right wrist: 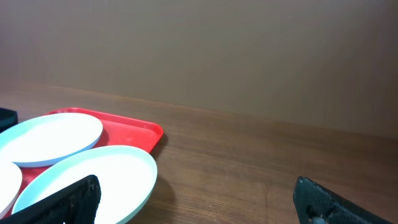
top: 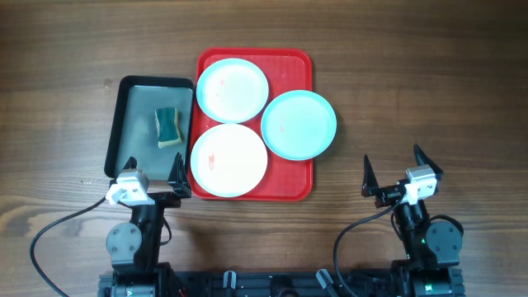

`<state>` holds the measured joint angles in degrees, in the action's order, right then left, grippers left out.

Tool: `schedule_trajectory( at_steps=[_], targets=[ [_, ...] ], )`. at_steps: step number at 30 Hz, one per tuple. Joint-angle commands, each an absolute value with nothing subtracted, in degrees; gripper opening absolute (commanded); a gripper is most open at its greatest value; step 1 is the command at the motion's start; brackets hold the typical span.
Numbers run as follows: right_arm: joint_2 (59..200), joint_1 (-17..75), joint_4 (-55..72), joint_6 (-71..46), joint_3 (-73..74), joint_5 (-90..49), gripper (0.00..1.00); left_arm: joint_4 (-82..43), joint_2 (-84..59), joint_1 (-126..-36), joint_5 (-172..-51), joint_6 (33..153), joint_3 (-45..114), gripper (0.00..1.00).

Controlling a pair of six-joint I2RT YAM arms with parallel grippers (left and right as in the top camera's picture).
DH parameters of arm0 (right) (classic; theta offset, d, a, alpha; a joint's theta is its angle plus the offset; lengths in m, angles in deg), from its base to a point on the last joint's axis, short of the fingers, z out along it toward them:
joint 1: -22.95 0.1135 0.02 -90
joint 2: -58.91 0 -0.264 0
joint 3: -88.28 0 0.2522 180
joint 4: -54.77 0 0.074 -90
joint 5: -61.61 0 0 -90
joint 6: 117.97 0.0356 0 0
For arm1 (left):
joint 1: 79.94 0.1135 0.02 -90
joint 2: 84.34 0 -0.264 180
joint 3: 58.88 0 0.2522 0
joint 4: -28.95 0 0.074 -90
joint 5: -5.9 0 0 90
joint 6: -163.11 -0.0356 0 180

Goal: Clean dirty plates on tray and stack at the side

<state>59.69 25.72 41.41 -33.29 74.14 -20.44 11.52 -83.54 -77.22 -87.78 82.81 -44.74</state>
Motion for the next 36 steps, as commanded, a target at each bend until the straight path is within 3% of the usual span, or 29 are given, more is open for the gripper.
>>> schedule_trajectory(
  at_steps=[1,32,36],
  targets=[
    [59.34,25.89,41.63,-33.97,74.22,-19.40,1.00,10.89,-83.91,-77.49,-87.02,81.89,-44.81,1.00],
    [59.34,25.89,42.70,-33.75,74.22,-19.33,1.00,12.03,-83.91,-77.49,-87.02,81.89,-44.81,1.00],
    [59.34,25.89,42.68,-29.73,74.22,-13.69,1.00,12.24,-83.91,-77.49,-89.77,85.21,-44.81,1.00]
  ],
)
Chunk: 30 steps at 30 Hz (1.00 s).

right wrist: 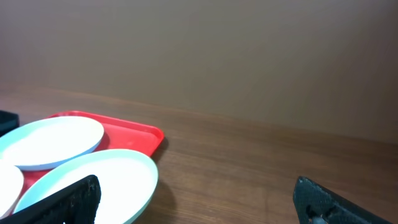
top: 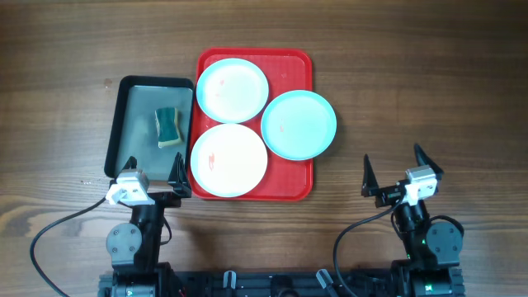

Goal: Clean dirty plates on tray and stack at the side

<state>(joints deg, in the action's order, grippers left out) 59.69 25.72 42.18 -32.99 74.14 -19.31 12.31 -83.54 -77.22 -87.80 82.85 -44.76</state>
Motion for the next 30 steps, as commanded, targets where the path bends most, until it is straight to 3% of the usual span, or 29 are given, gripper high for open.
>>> schedule_trajectory(
  at_steps=[1,5,12,20,25,30],
  targets=[
    [59.34,25.89,43.75,-28.51,74.22,-11.68,1.00,11.28,-83.89,-77.49,-92.22,87.83,-44.81,1.00],
    [59.34,25.89,47.86,-26.08,74.22,-5.76,1.00,13.08,-83.87,-77.49,-95.23,94.87,-44.81,1.00],
    [59.34,25.89,48.12,-23.33,73.72,0.43,1.00,15.61,-83.87,-77.49,-97.75,95.35,-44.33,1.00],
    [62.94,25.89,43.60,-20.27,65.07,-2.02,1.00,5.73,-80.39,-77.49,-97.31,98.78,-30.80,1.00],
    [74.31,25.89,38.40,-20.29,52.89,-2.89,1.00,-2.51,-68.35,-77.49,-96.04,95.83,-15.87,1.00],
    [91.16,25.89,23.14,-20.31,35.52,-2.26,1.00,-15.30,-49.51,-77.49,-96.07,95.77,1.31,1.00]
  ],
)
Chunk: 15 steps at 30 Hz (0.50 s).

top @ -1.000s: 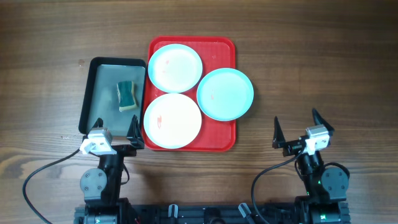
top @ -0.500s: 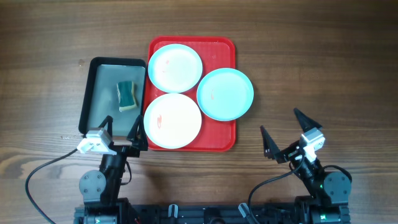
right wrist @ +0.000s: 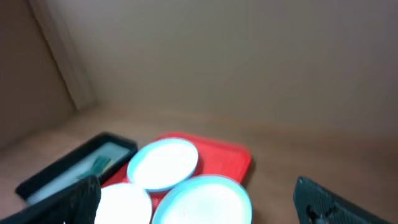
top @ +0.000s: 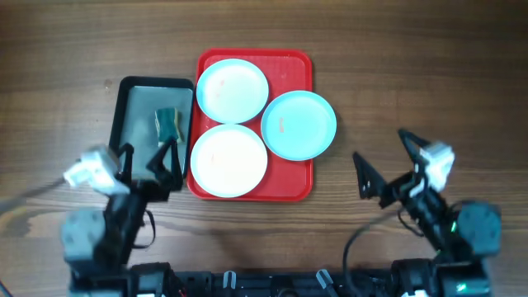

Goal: Clean dirty plates on tray and stack at the side
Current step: 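Move the right gripper to the teal plate rim and left gripper over sponge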

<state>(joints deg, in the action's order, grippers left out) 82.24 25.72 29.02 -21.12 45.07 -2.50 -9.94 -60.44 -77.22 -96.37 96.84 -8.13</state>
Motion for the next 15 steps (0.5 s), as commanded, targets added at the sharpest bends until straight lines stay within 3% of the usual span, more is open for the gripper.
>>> schedule_trajectory(
  at_steps=[1,10,15],
  targets=[
    [94.35,25.89,19.14,-20.33,31.84,-1.89,1.00,-17.17,-47.04,-77.49,-96.09,95.35,3.41,1.00],
    [119.05,25.89,-12.31,-16.99,3.67,0.30,1.00,-45.17,-19.24,-77.49,-96.35,87.05,27.52,1.00],
    [125.04,25.89,-11.26,-6.58,1.38,8.65,1.00,-47.73,-11.96,-77.49,-100.37,87.03,30.45,1.00]
  ],
)
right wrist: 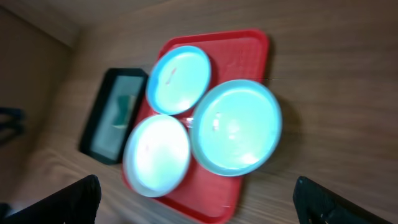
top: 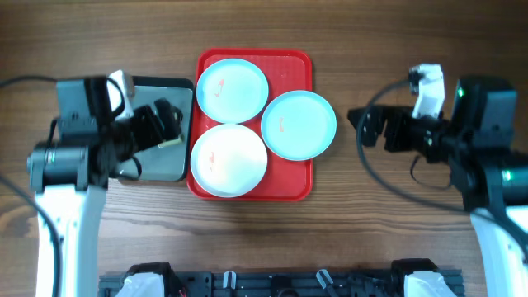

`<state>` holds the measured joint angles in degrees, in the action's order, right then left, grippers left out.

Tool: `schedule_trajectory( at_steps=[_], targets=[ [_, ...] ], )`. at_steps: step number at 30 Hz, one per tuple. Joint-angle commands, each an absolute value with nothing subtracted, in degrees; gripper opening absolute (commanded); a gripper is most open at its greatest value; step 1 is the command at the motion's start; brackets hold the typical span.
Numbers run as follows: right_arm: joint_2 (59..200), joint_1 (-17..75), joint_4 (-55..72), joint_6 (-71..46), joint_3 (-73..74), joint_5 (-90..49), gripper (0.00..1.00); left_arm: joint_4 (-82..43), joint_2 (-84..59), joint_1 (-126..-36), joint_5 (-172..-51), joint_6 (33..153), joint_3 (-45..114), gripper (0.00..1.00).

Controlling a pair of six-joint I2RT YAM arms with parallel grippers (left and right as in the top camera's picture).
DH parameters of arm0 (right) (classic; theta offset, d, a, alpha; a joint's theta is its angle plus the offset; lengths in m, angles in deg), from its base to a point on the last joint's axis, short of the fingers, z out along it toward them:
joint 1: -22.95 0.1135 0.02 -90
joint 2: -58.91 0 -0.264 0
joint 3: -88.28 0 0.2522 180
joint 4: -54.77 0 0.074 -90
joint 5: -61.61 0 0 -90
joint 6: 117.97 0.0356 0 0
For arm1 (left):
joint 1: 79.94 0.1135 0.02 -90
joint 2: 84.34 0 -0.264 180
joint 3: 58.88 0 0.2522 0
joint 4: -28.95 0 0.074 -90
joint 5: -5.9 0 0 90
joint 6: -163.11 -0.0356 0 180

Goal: Clean dirty plates on tray and stack at the side
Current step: 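Move the right gripper to the teal plate rim and left gripper over sponge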

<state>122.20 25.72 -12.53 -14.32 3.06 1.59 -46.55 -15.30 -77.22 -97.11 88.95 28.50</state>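
The red tray (top: 293, 186) holds three plates with small red smears: a pale blue one (top: 233, 91) at the back, a white one (top: 228, 160) in front, and a teal one (top: 299, 124) overhanging the right rim. In the right wrist view the tray (right wrist: 249, 46) and the teal plate (right wrist: 236, 127) lie below. A green sponge (right wrist: 126, 102) lies in the black tray (top: 161, 169). My left gripper (top: 165, 122) hangs over that sponge, which it mostly hides from overhead, and looks open. My right gripper (top: 360, 128) is open and empty, just right of the teal plate.
The black tray sits flush against the left side of the red tray. Bare wooden table (top: 396, 49) lies right of and behind the trays. Both arms reach in from the sides, with cables trailing.
Both arms have gone from low near the front edge to raised and forward. The left gripper is now over the black tray. The right gripper is beside the teal plate, looking down on the tray.
At the first two moments both arms sat parked at the front edge, grippers open, plates and sponge untouched. Half a second ago both had lifted off. Now the left is over the sponge tray and the right is beside the teal plate. Nothing has been moved.
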Motion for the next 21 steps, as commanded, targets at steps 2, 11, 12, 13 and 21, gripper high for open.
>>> schedule_trajectory(
  at_steps=[2,11,12,13,21],
  targets=[
    [126.44,25.89,-10.43,-6.65,1.40,10.66,1.00,-47.75,-10.43,-77.46,-99.89,86.98,30.45,1.00],
    [128.23,31.99,-11.66,-4.90,1.51,0.73,0.58,-46.09,-9.44,-77.44,-87.10,91.27,30.43,0.54],
    [128.86,33.87,-11.68,-5.36,1.48,0.12,0.58,-45.70,-9.36,-77.44,-86.05,91.94,30.43,0.52],
    [130.18,36.43,-11.63,-5.27,1.42,-1.06,0.58,-45.15,-9.29,-77.44,-85.92,92.01,30.45,0.52],
    [147.31,46.44,-21.01,-5.56,-11.08,-11.35,0.62,-51.80,-2.80,-77.44,-85.97,91.05,38.08,0.41]
  ],
)
